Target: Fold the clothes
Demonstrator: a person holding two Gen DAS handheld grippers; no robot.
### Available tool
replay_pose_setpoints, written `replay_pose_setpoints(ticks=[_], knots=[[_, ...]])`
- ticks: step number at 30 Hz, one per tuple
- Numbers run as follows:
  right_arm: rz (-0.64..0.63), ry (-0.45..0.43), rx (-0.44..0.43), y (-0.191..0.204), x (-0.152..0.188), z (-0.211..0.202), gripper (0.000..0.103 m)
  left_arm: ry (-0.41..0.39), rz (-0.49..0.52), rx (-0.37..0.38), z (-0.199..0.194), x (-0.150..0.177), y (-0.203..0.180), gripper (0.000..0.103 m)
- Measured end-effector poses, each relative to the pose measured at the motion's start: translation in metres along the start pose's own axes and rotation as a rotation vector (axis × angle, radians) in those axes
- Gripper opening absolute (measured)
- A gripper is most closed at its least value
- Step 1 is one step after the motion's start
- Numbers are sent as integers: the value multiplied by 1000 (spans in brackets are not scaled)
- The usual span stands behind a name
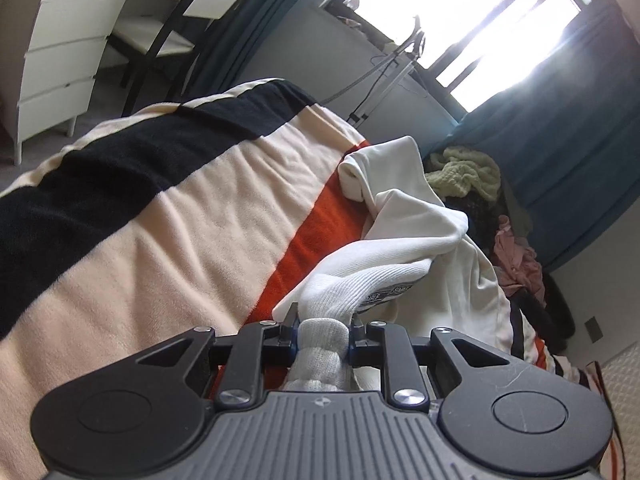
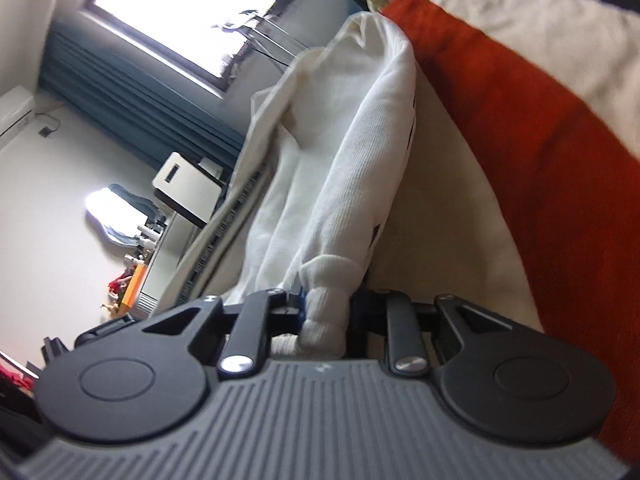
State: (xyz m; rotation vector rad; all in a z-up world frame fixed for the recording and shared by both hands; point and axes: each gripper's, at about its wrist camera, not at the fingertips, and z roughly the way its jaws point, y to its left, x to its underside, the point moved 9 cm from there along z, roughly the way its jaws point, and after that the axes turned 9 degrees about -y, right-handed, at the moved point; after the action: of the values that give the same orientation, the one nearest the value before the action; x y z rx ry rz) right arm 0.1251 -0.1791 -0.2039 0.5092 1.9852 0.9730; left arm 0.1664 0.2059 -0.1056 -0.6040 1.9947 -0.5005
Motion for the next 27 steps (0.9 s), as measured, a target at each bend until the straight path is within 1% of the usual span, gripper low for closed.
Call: replay_pose_setpoints(ticks=[4, 7, 10, 13, 15, 17, 20, 22, 25, 27], knots=[[42, 4, -38, 8, 9, -1, 23, -21, 17, -6, 4, -9, 1, 22], [88, 7, -77, 15, 18, 0, 23, -53, -3, -12, 8, -32, 7, 21], [155, 26, -142, 32, 32, 9, 23, -99, -2, -17, 15, -77, 11, 21], [211, 51, -225, 63, 51, 31, 23, -121, -63, -31, 23, -133, 22, 21], [210, 76, -267, 93, 66, 53, 23, -143, -70, -51, 29, -174, 30, 21], [213, 122, -308, 125, 85, 82, 23, -169, -60, -77, 37, -218, 39, 21], [217, 193, -367, 173, 114, 134, 23, -212, 4, -144, 57, -276, 58, 21], [194, 241, -390, 203, 133, 171, 23, -240, 55, -203, 79, -306, 74, 21], [155, 316, -388, 231, 159, 228, 23, -237, 89, -304, 126, -330, 107, 21], [131, 360, -371, 244, 176, 263, 24, -200, 96, -354, 159, -331, 131, 21]])
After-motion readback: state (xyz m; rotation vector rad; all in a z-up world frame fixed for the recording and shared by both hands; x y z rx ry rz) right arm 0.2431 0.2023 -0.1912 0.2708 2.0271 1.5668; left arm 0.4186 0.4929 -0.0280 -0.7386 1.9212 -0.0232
